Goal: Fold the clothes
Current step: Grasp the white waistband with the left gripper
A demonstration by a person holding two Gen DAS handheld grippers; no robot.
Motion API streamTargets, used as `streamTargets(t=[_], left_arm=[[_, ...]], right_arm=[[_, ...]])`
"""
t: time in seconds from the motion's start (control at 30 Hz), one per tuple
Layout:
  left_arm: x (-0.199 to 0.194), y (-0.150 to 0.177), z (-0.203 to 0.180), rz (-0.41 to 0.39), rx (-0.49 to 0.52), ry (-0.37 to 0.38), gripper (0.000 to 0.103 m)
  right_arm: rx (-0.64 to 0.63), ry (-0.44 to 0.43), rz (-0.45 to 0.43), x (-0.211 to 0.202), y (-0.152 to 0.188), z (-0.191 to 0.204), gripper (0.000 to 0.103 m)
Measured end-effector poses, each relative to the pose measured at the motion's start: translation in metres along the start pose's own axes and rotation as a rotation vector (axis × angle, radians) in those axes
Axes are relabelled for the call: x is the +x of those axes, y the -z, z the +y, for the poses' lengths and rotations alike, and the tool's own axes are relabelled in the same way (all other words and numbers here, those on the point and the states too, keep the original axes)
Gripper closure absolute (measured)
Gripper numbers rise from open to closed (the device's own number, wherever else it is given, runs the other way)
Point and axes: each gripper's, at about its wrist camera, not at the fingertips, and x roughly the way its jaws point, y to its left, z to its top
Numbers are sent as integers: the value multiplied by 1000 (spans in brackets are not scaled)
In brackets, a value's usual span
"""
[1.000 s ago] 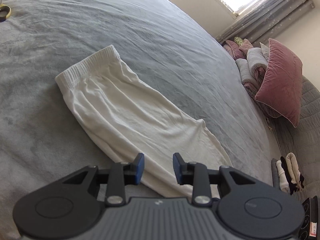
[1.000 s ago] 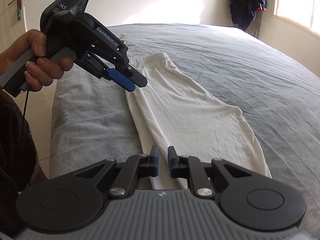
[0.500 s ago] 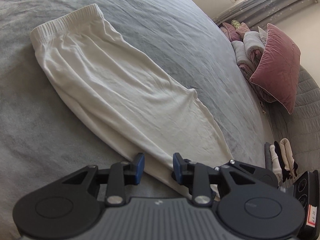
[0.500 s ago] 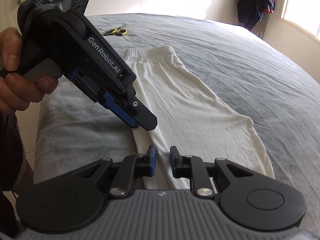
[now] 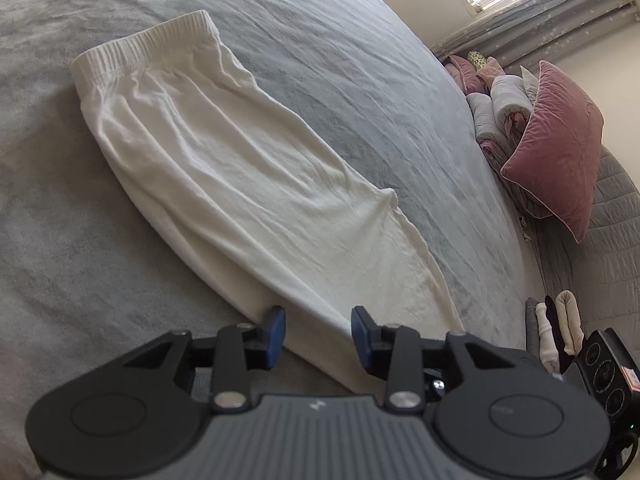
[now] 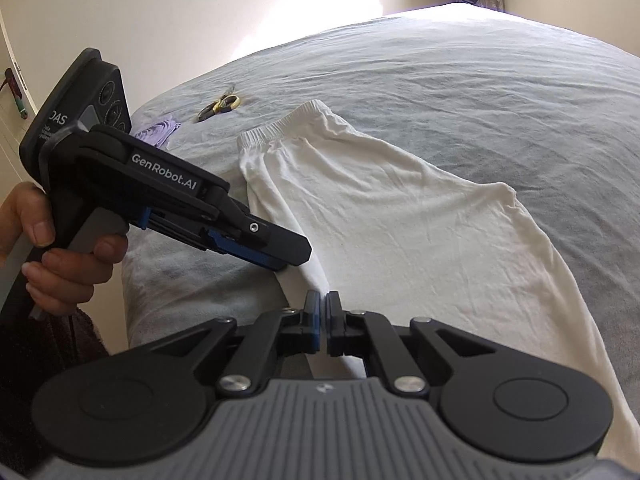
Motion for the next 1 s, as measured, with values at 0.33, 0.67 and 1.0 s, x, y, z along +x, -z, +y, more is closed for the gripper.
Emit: streamTargets(t=[0.33, 0.67, 1.0], left_arm=[[-14, -3, 9, -109, 1, -157, 91], [-41, -26, 38, -234, -96, -213, 77], [-45, -43, 51, -359, -110, -349, 77]], right_arm=[[-4, -50, 85, 17, 11, 11, 95], [-30, -18, 18, 2, 8, 21, 81], [-132, 41, -21, 15, 1, 33, 68]])
